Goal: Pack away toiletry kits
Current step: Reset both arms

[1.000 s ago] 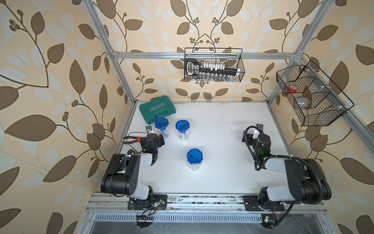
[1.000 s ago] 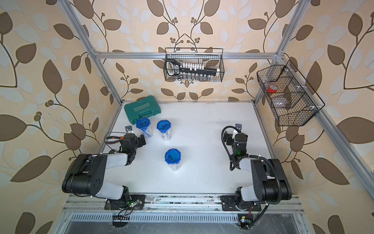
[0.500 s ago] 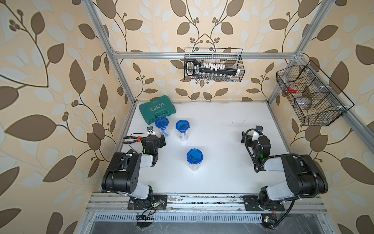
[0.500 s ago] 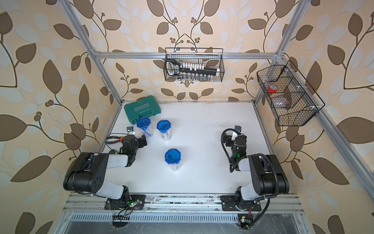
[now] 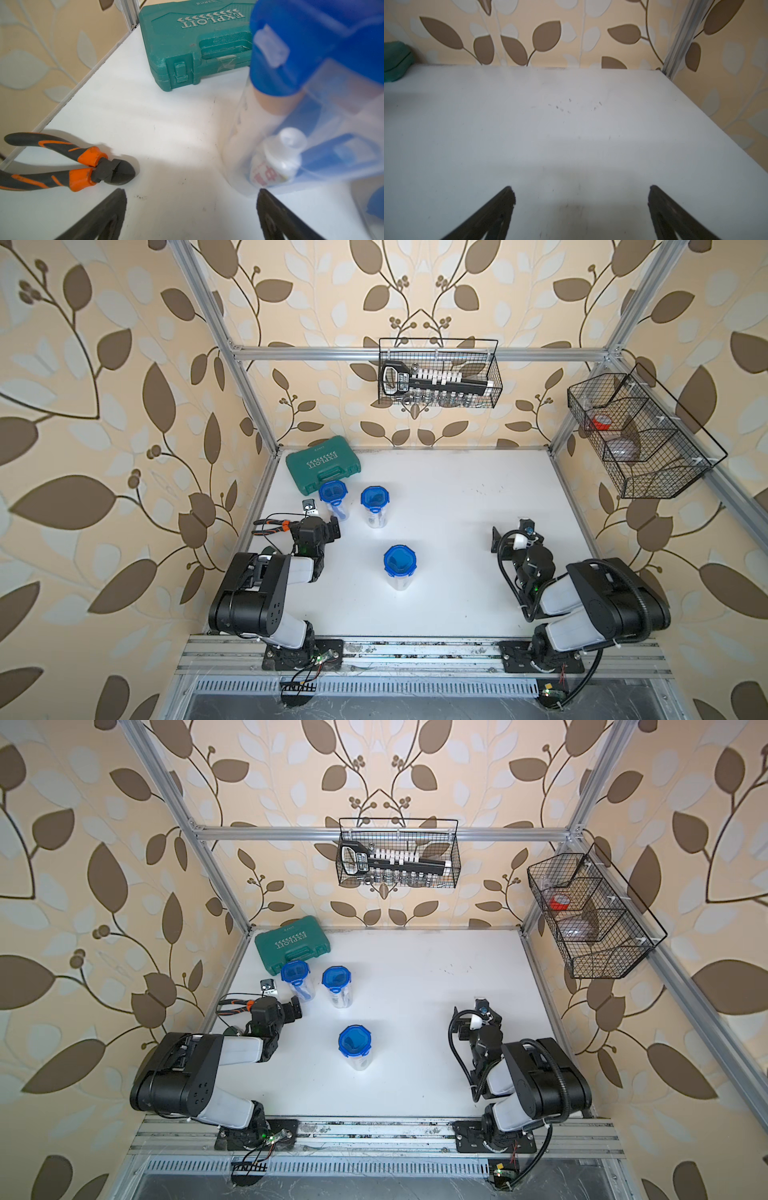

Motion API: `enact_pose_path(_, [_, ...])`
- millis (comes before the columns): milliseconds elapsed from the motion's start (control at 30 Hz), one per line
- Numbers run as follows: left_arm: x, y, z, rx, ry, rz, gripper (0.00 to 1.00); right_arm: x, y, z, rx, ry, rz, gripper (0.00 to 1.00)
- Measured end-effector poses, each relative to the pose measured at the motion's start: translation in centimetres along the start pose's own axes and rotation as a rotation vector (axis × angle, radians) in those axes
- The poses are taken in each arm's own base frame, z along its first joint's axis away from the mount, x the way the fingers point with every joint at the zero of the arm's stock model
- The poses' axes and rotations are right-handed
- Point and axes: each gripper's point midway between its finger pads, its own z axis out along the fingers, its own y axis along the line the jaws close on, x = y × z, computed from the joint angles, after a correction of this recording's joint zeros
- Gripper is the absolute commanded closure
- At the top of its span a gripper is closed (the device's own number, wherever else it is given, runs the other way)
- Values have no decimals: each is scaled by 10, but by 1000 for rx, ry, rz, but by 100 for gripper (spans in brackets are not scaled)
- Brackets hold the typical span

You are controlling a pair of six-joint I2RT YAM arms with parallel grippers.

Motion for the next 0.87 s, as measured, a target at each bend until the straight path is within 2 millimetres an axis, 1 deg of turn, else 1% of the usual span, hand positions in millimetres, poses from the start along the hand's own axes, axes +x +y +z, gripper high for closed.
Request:
enact_pose_path(33, [0,0,0,0,0,0,1,-1,-2,6,18,14,-1,0])
enact_pose_path(67, [0,0,0,0,0,0,1,-9,-4,16,36,13,4,0])
enact_pose_path(100, [0,0,0,0,-1,0,1,-24,-7,23,51,-23,14,0])
enact_pose_path(133, [0,0,0,0,-1,0,1,-36,-9,26,64,-60,22,0])
enact_pose_path(167, [0,0,0,0,-1,0,1,-44,-7,24,65,-87,24,0])
enact_pose_path(200, [0,0,0,0,-1,0,1,-46,-5,20,62,-99,22,0])
enact_pose_path(300, [0,0,0,0,-1,0,1,-40,-4,21,63,-69,11,0])
enact_pose_path(533, [0,0,0,1,-1,0,1,-33,-15,30,81,-12,19,0])
enact_pose_path(633, [0,0,0,0,-1,0,1,-33,-26,36,89,6,39,0])
enact_pose_path(867, [0,0,0,0,-1,0,1,-28,-21,39,54,35,47,0])
